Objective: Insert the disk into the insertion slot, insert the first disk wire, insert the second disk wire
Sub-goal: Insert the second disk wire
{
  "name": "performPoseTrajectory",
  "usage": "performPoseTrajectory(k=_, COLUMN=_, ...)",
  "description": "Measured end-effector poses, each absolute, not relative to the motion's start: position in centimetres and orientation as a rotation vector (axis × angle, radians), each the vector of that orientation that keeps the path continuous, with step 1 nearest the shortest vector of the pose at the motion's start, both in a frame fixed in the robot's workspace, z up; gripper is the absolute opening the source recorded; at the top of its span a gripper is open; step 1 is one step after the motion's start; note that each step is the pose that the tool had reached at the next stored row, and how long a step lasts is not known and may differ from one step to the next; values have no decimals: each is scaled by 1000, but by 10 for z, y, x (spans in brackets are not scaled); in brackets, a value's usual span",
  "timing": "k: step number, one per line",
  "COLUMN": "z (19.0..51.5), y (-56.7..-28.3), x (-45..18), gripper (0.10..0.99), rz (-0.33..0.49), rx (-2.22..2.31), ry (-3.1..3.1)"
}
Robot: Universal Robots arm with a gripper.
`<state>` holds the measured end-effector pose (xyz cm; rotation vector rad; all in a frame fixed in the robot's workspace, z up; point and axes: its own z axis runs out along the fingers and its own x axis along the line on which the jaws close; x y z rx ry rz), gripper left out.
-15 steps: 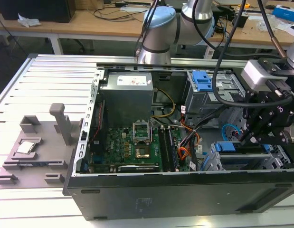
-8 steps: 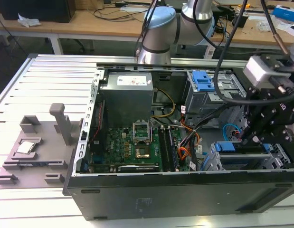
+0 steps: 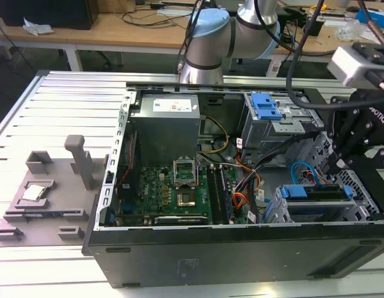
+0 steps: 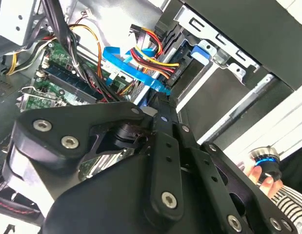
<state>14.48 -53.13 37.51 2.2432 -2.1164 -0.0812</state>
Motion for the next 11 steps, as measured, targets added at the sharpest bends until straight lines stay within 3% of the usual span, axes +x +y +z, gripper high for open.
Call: performPoseTrajectory(k=11, z=378, y=-531, x=145, gripper=106, rz=-82, rx=2243, ry=-2116)
